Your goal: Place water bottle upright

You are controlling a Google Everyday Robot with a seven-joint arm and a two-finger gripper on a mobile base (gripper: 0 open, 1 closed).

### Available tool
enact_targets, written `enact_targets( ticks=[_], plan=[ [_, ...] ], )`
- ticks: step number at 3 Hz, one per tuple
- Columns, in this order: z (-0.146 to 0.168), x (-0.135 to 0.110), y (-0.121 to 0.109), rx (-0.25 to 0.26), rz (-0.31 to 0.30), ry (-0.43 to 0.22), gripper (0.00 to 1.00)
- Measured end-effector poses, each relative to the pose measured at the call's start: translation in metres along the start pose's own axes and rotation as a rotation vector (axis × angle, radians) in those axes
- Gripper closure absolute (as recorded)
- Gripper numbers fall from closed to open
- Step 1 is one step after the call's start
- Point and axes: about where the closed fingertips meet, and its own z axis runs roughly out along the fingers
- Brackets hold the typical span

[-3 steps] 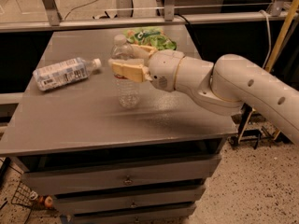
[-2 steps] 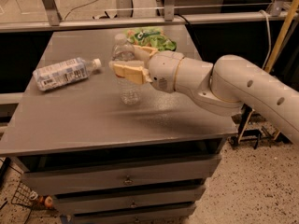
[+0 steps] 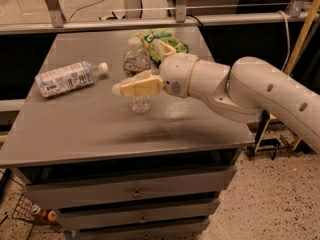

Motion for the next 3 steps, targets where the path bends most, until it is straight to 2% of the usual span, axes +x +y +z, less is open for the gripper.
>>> enact_targets(
  ticks=[1,2,3],
  plan=[
    [-0.022,0.001,-0.014,0.018,-0.018,0.058,0.00],
    [-0.075,0.009,-0.043,0.082,-0.046,0.226,0.00],
    [-0.125,0.024,-0.075,0.171,-0.022,0.359,0.00]
  ],
)
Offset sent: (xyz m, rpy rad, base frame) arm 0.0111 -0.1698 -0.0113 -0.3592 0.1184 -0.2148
